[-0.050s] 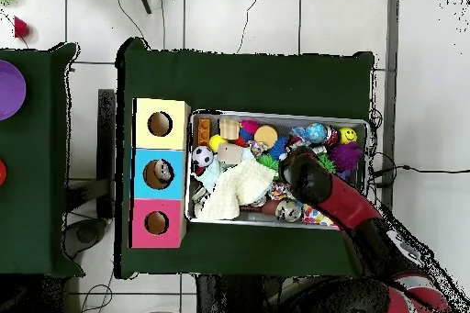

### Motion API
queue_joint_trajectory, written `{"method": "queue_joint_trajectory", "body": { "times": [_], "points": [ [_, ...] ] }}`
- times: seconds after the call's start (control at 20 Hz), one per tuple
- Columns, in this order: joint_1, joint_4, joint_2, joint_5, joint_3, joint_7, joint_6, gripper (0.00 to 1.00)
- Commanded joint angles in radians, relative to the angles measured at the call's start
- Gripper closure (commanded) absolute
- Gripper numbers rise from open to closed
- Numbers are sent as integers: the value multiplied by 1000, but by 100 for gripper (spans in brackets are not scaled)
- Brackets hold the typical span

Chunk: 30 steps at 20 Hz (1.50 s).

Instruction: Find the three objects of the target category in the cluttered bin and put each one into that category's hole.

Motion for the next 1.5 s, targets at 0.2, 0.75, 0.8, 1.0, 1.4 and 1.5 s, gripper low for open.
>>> {"method": "queue_joint_trajectory", "body": {
  "times": [0.2, 0.75, 0.8, 1.0, 1.4, 1.5],
  "points": [
    [-13, 7, 159, -42, 147, 164, -140, 0],
    [46, -19, 152, -44, 83, 139, -130, 100],
    [52, -15, 151, -36, 78, 150, -140, 100],
    [36, 15, 139, -23, 99, 193, -170, 100],
    [39, 69, 53, -29, 103, 179, -132, 100],
    [64, 83, 9, -16, 76, 173, -98, 100]
  ]
}}
